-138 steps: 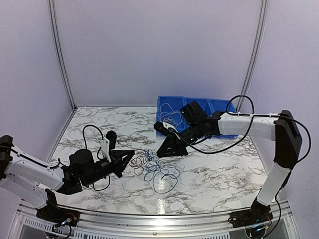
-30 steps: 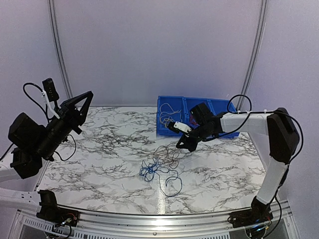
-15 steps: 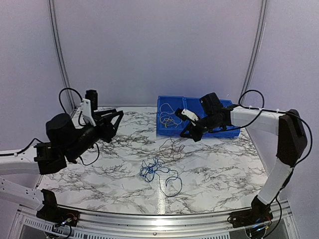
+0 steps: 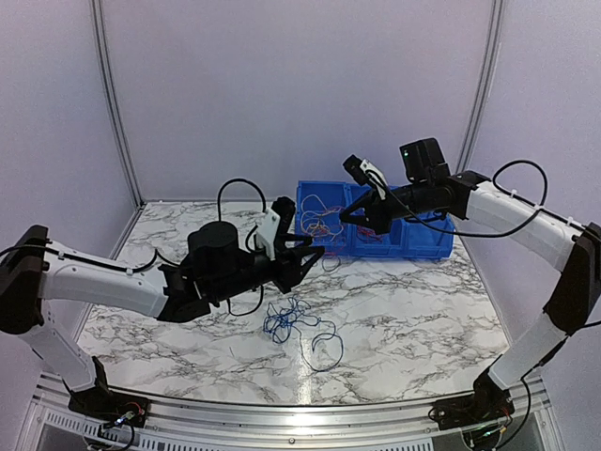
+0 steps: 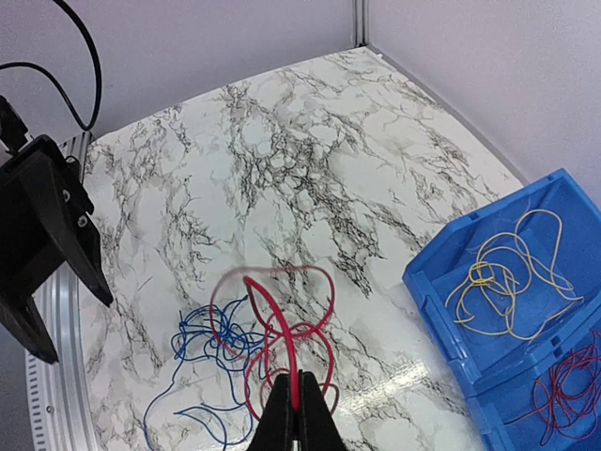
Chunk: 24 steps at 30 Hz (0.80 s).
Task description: Untangle the cables
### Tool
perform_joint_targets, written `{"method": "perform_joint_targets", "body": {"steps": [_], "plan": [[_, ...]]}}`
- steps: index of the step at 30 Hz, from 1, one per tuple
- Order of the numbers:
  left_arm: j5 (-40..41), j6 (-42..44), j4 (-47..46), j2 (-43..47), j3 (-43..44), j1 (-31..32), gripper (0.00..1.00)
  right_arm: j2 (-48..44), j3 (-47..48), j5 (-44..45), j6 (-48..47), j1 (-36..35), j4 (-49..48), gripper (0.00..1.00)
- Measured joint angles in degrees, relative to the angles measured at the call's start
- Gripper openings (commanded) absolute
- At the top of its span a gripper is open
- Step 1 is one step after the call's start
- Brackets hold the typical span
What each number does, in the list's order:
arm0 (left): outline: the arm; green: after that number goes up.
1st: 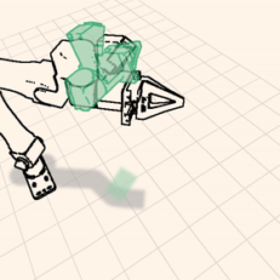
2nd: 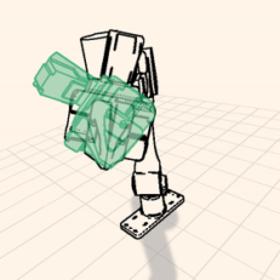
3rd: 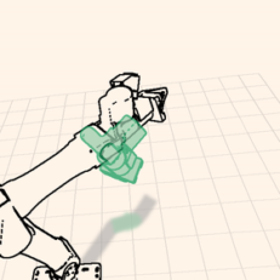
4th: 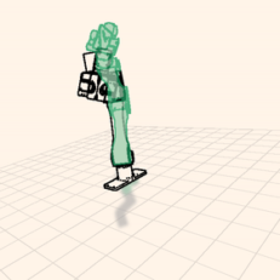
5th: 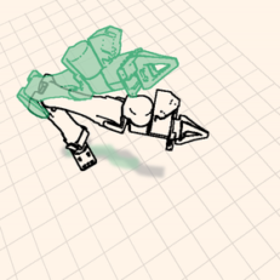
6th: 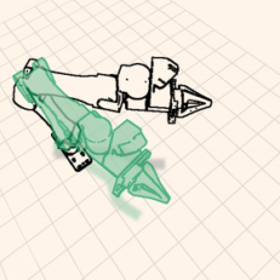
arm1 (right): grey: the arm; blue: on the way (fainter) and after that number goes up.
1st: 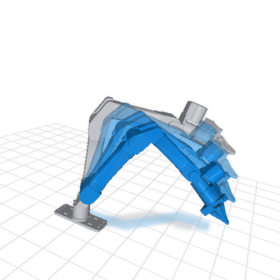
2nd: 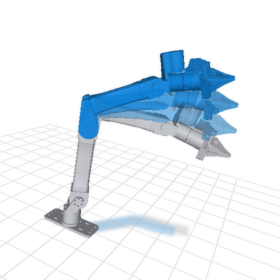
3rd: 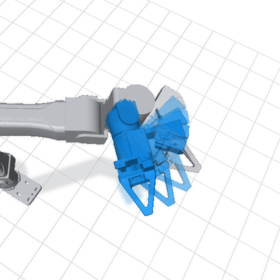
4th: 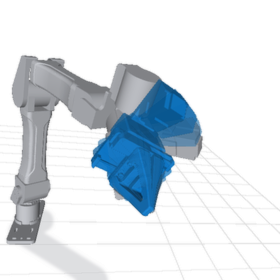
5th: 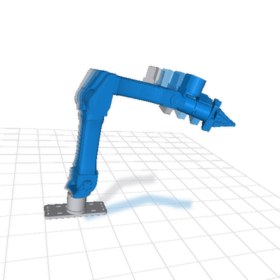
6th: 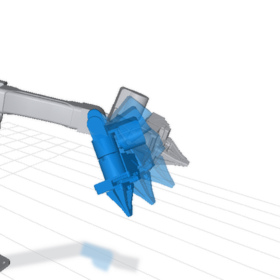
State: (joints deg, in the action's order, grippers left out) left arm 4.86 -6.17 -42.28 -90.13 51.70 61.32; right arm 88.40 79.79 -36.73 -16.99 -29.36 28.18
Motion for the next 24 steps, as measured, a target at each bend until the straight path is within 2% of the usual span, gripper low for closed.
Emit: {"method": "perform_joint_targets", "body": {"steps": [4,9,17,21,24], "plan": [[-1.42,5.05,-0.92,-4.98,4.61,0.24,0.37,-0.22,-0.22,-0.98,1.14,-0.22,0.44,0.00],[-1.46,9.75,-0.81,-10.34,9.40,0.24,0.41,-0.74,-1.09,-2.47,2.36,-0.70,0.59,0.00],[2.25,15.67,-0.76,-16.52,15.32,0.24,0.44,-2.10,-2.08,-5.55,4.55,-0.79,0.52,0.00],[5.60,18.12,-0.79,-20.13,18.78,0.22,0.40,-2.23,-2.14,-6.97,5.49,-0.81,0.50,0.00],[7.96,19.39,-1.42,-22.82,20.85,0.17,0.28,-2.23,-2.14,-7.76,6.08,-0.81,0.50,0.00]]}}
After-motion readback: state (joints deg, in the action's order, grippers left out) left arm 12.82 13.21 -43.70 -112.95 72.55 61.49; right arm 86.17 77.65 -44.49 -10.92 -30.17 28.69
